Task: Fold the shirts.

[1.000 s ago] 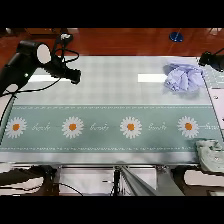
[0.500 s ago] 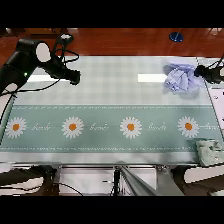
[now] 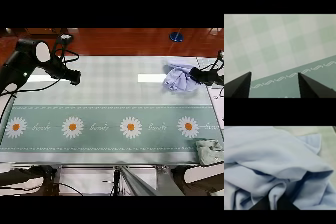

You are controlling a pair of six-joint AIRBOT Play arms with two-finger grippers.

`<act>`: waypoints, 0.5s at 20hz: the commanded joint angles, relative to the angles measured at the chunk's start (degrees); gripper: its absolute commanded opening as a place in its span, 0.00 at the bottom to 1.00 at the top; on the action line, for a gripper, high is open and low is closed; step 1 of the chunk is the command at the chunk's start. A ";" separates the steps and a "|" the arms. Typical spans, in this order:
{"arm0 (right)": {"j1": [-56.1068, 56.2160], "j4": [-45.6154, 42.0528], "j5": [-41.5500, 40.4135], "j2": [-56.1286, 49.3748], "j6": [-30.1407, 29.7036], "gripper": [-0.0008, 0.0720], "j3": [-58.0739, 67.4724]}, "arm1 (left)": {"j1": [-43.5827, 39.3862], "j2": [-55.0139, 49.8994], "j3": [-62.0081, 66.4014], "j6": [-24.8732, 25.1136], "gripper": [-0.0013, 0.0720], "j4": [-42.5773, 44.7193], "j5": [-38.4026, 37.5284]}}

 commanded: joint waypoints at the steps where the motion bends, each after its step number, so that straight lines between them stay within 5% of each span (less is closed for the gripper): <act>1: 0.02 9.70 0.70 5.64 -8.63 0.06 0.85 | -0.02 1.05 1.77 0.09 1.00 0.00 0.13; 10: 0.02 26.80 7.32 36.02 -14.58 0.06 11.74 | -1.75 13.25 22.43 -0.39 1.00 -4.28 -8.02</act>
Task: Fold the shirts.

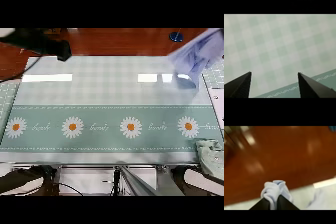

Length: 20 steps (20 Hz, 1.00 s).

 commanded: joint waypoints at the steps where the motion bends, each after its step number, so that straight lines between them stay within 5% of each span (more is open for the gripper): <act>1: 0.02 10.51 2.05 11.43 -2.03 0.06 4.52 | -1.53 6.64 6.34 -0.39 1.00 -3.78 -2.78; 10: 0.02 33.97 17.66 22.75 0.44 0.06 6.58 | -3.21 20.24 6.56 -6.75 1.00 -4.07 -17.40; 15: 2.10 27.34 28.48 20.15 4.66 0.06 6.51 | -3.23 20.26 6.23 -8.52 1.00 -6.08 -21.03; 20: 26.91 6.97 31.10 11.69 7.17 0.06 6.51 | -3.23 20.09 6.23 -9.14 1.00 -6.62 -21.05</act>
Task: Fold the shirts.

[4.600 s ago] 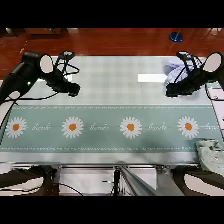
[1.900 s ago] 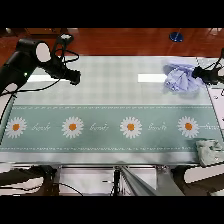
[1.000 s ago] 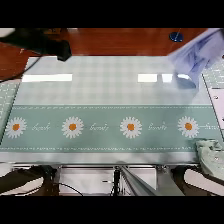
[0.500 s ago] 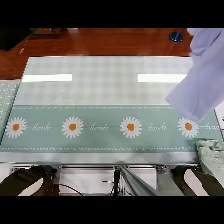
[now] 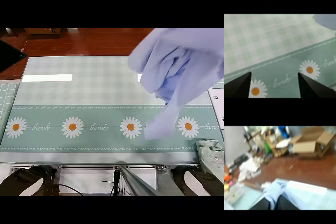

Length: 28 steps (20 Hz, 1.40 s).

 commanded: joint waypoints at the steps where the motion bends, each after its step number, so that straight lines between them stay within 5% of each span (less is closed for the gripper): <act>1: 17.92 -15.34 1.60 -6.71 2.67 0.06 0.04 | -0.04 0.07 0.00 -0.59 1.00 -0.44 -0.66; 6: 39.58 -26.99 -2.80 -22.16 4.09 0.06 0.04 | -0.04 -0.07 -0.20 -0.59 1.00 -0.44 -1.14; 12: 46.62 -31.01 -2.89 -37.99 7.82 0.07 0.04 | -0.02 -0.11 -0.24 -0.52 1.00 -0.26 -3.37; 14: 46.01 -31.10 -3.19 -39.28 8.85 0.27 0.04 | -0.02 -0.11 -0.24 -0.28 1.00 0.76 -3.72; 20: 34.58 -31.17 -4.44 -26.69 6.29 0.73 0.11 | -0.02 -0.13 -0.26 1.22 1.00 3.30 -3.69; 24: 18.43 -38.29 -3.50 -13.57 6.05 0.73 0.11 | 0.04 -0.48 -3.93 4.85 1.00 4.42 -3.72; 28: 2.54 -56.63 10.56 -10.58 5.95 0.73 -0.09 | 0.35 0.68 -21.51 10.91 1.00 15.32 -3.82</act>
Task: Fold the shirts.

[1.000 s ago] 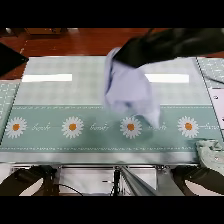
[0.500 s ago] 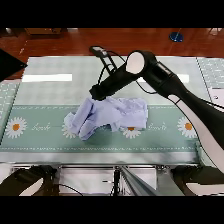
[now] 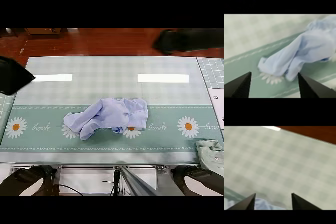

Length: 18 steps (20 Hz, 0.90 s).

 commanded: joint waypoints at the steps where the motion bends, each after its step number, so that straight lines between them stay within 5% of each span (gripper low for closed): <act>1: -13.84 -14.80 11.87 2.78 0.07 0.72 -1.18 | 1.20 1.55 -16.57 5.18 1.00 7.63 1.25; 8: -24.76 -0.22 8.24 2.78 -4.63 0.72 -20.15 | 15.15 8.20 -57.88 8.85 0.98 -11.13 23.71; 14: -24.81 5.64 4.09 2.21 -9.66 0.75 -30.75 | 28.15 2.75 -62.93 20.13 0.98 -38.97 35.19; 18: -24.79 12.63 3.04 -0.57 -10.80 0.75 -30.75 | 29.59 -7.54 -62.90 21.24 1.00 -41.07 34.47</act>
